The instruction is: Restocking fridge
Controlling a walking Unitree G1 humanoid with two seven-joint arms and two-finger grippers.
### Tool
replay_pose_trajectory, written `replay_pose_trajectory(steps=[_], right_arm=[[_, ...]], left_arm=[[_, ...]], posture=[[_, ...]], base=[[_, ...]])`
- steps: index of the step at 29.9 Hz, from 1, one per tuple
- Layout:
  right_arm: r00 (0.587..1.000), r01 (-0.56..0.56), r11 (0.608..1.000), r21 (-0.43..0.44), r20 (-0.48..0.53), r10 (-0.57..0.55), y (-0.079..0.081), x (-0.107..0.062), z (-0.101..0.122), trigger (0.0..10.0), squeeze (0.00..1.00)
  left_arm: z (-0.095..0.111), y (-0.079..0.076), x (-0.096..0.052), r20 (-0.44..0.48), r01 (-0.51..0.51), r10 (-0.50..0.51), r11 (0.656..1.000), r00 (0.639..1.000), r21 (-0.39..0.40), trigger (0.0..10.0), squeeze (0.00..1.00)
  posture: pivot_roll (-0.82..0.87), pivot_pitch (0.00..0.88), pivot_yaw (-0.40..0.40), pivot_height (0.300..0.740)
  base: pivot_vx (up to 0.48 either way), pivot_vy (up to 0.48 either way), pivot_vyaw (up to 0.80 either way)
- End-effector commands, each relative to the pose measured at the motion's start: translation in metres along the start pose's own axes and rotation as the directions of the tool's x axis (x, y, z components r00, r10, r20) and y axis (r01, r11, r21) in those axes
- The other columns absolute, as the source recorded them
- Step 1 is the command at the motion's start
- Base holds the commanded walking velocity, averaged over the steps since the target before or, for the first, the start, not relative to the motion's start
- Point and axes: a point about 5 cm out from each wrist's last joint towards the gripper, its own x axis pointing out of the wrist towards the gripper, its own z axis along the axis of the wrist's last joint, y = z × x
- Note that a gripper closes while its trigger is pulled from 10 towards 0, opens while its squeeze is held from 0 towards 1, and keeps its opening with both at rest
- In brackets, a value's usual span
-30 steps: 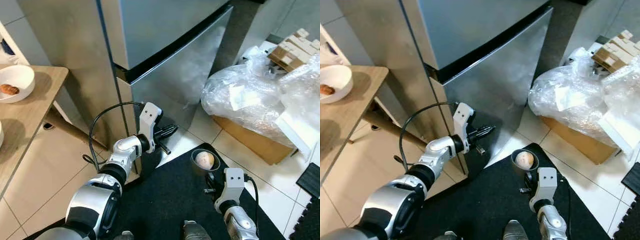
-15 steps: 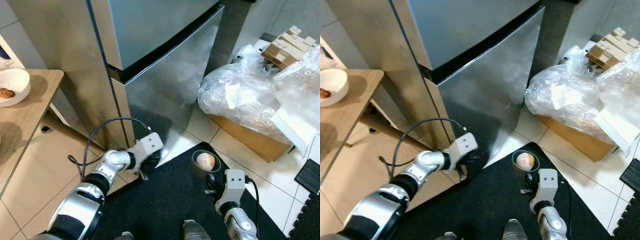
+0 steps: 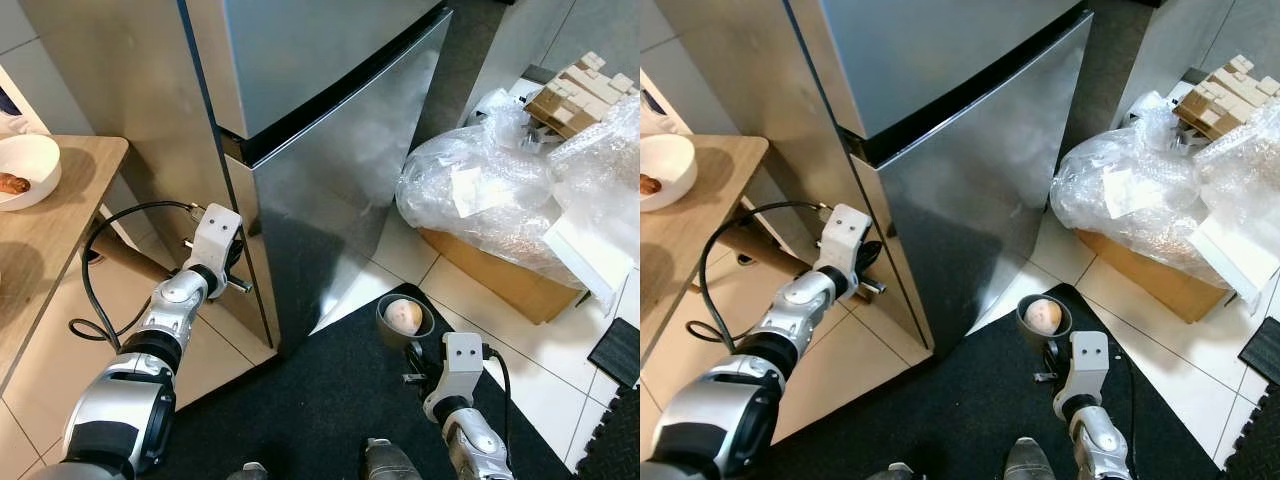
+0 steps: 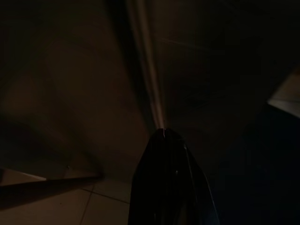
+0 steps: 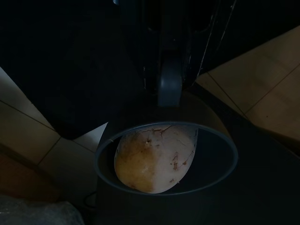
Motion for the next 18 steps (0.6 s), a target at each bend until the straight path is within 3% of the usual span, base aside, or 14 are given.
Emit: replay_pose_trajectory(steps=[1, 10, 14, 18], right_arm=[[1.000, 0.001, 1.000, 0.003, -0.011, -0.001, 0.000, -0.002, -0.004, 10.0, 0.00], [1.000, 0.004, 1.000, 0.002, -0.015, -0.004, -0.002, -0.005, -0.005, 10.0, 0.00], [1.000, 0.006, 1.000, 0.003, -0.014, -0.006, -0.003, -0.005, -0.005, 10.0, 0.00], [1.000, 0.004, 1.000, 0.001, -0.014, -0.004, -0.003, -0.005, -0.005, 10.0, 0.00]], left_arm=[[-0.001, 0.013, -0.005, -0.008, -0.050, 0.050, 0.999, 0.999, -0.016, 10.0, 0.00], [0.023, 0.028, -0.001, 0.065, -0.226, 0.226, 0.974, 0.972, -0.009, 10.0, 0.00], [0.028, 0.029, 0.000, 0.087, -0.239, 0.240, 0.971, 0.967, -0.029, 10.0, 0.00], [0.033, 0.022, 0.004, 0.116, -0.175, 0.186, 0.979, 0.976, -0.101, 10.0, 0.00]], posture=[[-0.18, 0.198, 0.021, 0.736], [-0.19, 0.186, 0.026, 0.736], [-0.19, 0.183, 0.025, 0.736], [-0.19, 0.182, 0.021, 0.736]], base=[[0.000, 0.000, 0.00], [0.000, 0.000, 0.00], [0.000, 0.000, 0.00], [0.000, 0.000, 0.00]])
